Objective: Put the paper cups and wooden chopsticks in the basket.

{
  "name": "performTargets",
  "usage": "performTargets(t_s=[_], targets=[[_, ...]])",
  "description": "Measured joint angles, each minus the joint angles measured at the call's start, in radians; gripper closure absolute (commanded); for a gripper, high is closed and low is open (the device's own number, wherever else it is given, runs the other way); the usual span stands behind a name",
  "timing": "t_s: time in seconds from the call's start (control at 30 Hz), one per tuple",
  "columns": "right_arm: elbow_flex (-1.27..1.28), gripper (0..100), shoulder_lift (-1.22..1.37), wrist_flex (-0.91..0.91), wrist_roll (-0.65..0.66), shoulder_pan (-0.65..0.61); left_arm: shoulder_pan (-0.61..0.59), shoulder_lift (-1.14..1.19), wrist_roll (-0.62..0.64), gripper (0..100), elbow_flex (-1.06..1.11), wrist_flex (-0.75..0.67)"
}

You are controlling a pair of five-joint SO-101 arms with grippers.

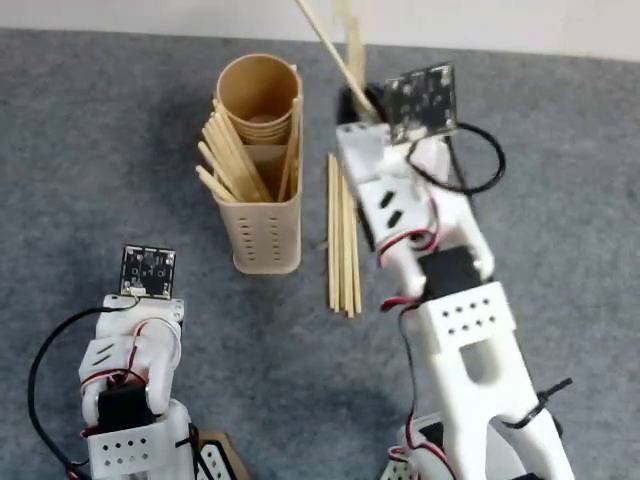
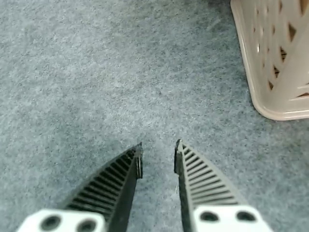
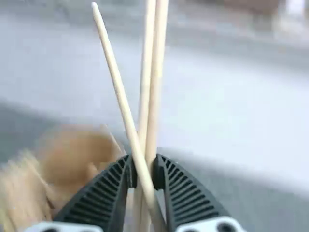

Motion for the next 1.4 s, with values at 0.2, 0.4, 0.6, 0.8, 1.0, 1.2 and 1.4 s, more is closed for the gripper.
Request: performTargets(t_s=[0.2, 0.4, 0.6, 0.8, 1.0, 1.2, 1.4], targets=[[0.003, 99.3, -0.002, -0.305, -0.17, -0.173, 0.0, 0.0, 0.0, 87, 0.0, 0.0], [0.11, 99.3, 0.061, -0.509, -0.221, -0.244, 0.0, 0.0, 0.0, 87, 0.003, 0.0], [0.345, 99.3, 0.216, -0.876, -0.183, -0.255, 0.0, 0.0, 0.0, 87, 0.003, 0.0], [0.539, 98.9, 0.31, -1.138, -0.055, -0.255, 0.0, 0.0, 0.0, 87, 0.003, 0.0], [0.592, 78.6, 0.315, -1.191, 0.005, -0.252, 0.0, 0.0, 0.0, 87, 0.003, 0.0], [0.592, 77.4, 0.282, -1.194, 0.012, -0.199, 0.0, 0.0, 0.0, 87, 0.003, 0.0], [0.592, 81.4, 0.152, -1.155, 0.014, -0.101, 0.0, 0.0, 0.0, 87, 0.003, 0.0]])
